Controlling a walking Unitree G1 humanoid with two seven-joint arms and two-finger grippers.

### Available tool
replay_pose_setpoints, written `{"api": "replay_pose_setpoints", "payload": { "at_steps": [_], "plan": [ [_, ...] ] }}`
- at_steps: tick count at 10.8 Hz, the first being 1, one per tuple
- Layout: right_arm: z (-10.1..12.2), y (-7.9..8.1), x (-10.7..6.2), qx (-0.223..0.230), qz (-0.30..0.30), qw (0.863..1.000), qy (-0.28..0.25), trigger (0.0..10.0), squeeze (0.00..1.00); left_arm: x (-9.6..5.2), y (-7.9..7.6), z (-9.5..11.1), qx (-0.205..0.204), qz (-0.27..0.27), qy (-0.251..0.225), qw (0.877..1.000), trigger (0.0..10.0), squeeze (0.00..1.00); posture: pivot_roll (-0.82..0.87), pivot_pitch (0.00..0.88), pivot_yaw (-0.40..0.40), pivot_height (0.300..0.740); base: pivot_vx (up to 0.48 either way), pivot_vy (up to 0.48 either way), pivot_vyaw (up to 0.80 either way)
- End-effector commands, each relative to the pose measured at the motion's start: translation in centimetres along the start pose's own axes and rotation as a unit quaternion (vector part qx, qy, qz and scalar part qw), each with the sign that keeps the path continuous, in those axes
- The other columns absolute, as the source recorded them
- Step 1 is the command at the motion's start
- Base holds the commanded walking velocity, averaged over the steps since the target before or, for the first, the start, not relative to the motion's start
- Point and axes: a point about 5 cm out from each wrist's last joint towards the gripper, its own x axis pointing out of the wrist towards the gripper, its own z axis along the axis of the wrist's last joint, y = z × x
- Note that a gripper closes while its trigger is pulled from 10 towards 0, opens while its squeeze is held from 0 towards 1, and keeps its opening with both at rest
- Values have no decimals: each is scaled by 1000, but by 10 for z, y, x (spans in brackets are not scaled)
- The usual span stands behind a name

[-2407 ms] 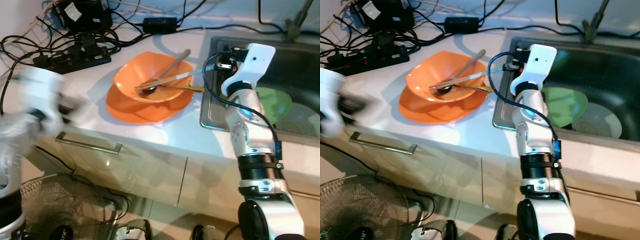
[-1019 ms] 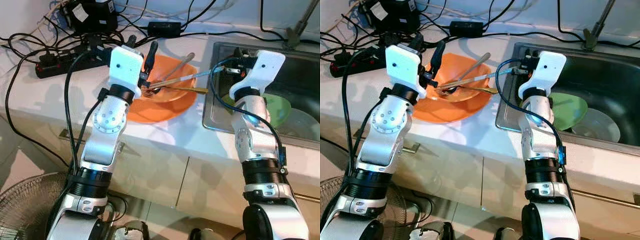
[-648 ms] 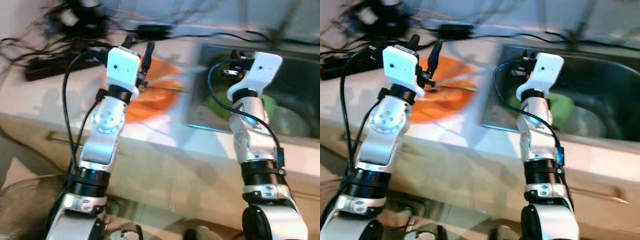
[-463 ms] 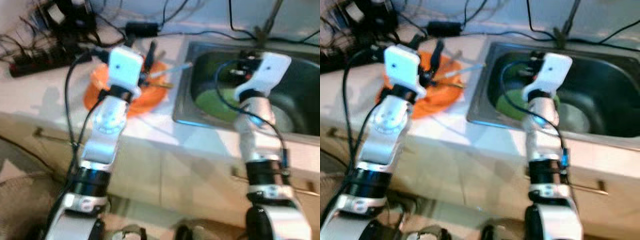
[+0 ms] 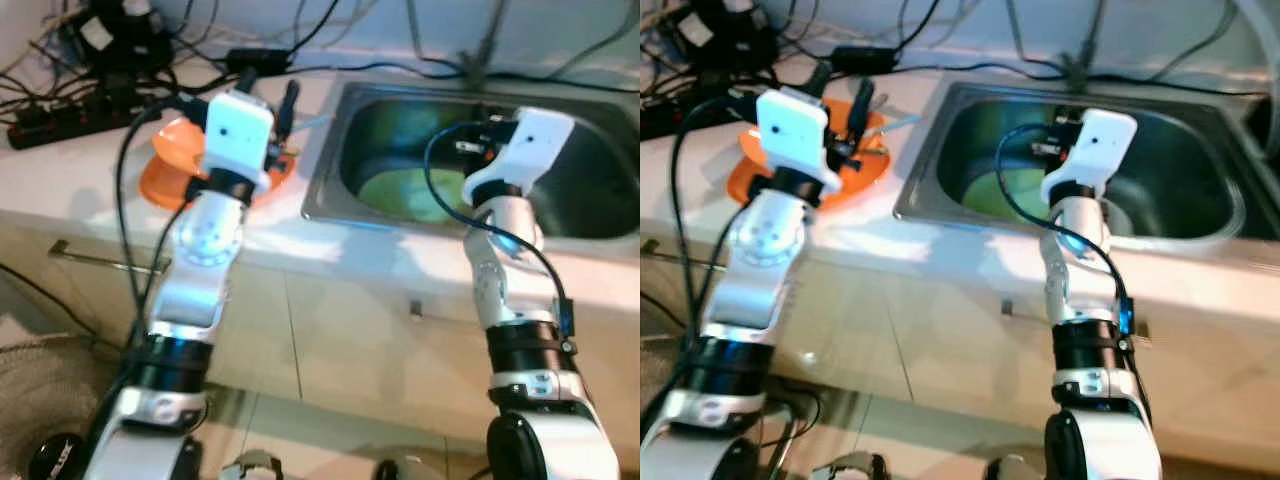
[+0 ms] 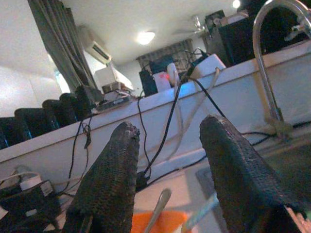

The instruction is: Kitchen organization

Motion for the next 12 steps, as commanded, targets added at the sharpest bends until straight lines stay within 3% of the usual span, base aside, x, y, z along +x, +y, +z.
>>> {"api": "replay_pose_setpoints", "payload": {
  "at_steps": [1,3,5,8,10,12],
  "plan": [
    [4,4,1,3,7,1000,-6,10000,0,-5,0,-4,9,-8,12,1000,10000,0,108,92,32,740,0,0,0],
    [2,5,1,4,9,1000,-1,10000,0,-17,-7,-13,43,-45,39,997,10000,0,115,96,27,740,0,0,0],
    [-1,8,0,7,13,1000,4,10000,0,-16,-11,-14,85,-85,46,992,10000,0,121,98,28,740,0,0,0],
    [-2,12,-2,11,19,1000,10,10000,0,-8,-18,-10,87,-67,43,993,10000,0,109,95,34,740,0,0,0],
    [-2,16,-2,12,28,999,10,10000,0,-8,-17,-11,77,-54,47,994,10000,0,109,97,34,740,0,0,-800],
    [-2,21,-3,12,39,999,7,10000,0,-7,-17,-11,79,-51,48,994,10000,0,113,96,31,740,0,0,0]
  ]
}}
